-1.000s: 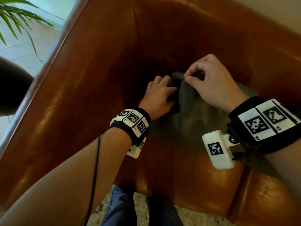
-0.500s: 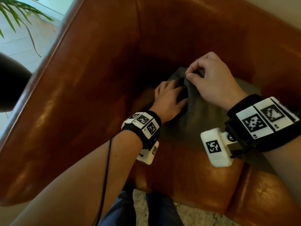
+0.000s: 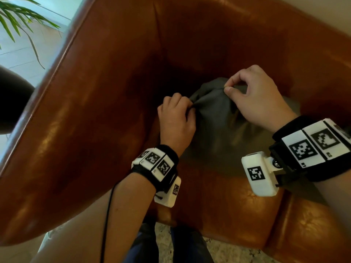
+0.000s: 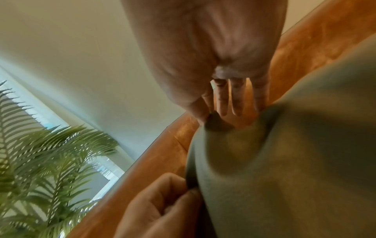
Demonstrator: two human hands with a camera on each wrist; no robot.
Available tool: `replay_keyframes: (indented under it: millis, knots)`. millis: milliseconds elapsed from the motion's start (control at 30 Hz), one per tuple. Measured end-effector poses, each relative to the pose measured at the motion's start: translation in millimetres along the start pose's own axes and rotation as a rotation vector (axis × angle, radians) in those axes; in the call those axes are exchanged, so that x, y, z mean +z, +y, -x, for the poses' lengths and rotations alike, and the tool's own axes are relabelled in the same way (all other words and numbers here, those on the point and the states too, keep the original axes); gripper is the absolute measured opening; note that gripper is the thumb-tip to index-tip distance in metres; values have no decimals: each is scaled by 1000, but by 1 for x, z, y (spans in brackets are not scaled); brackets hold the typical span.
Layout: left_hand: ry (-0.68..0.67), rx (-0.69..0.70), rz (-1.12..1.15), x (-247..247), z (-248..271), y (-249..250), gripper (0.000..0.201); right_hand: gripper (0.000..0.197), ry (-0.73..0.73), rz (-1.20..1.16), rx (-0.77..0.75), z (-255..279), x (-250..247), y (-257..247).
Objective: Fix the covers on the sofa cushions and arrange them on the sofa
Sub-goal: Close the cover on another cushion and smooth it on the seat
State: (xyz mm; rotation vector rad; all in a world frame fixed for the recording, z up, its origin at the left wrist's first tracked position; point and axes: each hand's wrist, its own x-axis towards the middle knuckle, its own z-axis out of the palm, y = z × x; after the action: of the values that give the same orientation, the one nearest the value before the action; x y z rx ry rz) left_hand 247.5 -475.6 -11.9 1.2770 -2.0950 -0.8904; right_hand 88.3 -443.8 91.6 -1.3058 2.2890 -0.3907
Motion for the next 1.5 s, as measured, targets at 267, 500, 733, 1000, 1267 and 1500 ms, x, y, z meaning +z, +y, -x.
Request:
replay_keyframes:
  millis: [267,500,733,1000,1267,1500]
  knots:
    - [291,309,-182,-10,6,-6,7,31,-169,330,-296,1,-11,-35]
    - [-29,137,183,-24,-7,-6,13,11,-105,392,-435,13,7,-23]
    - [-620,-192,218,-33,-74,-10,17,15,48,272,-484,31,19,-2]
    - [-884,-326,-13,-16,-94,21,25,13,22,258,-514,45,27,-2]
    - [-1008,-469,99,-33,-107,14,11,11,-30,304,-476,56,32,1]
    - [-1057,-603,102,-42,-115,15,9,19,-51,159,-314,52,24,-20]
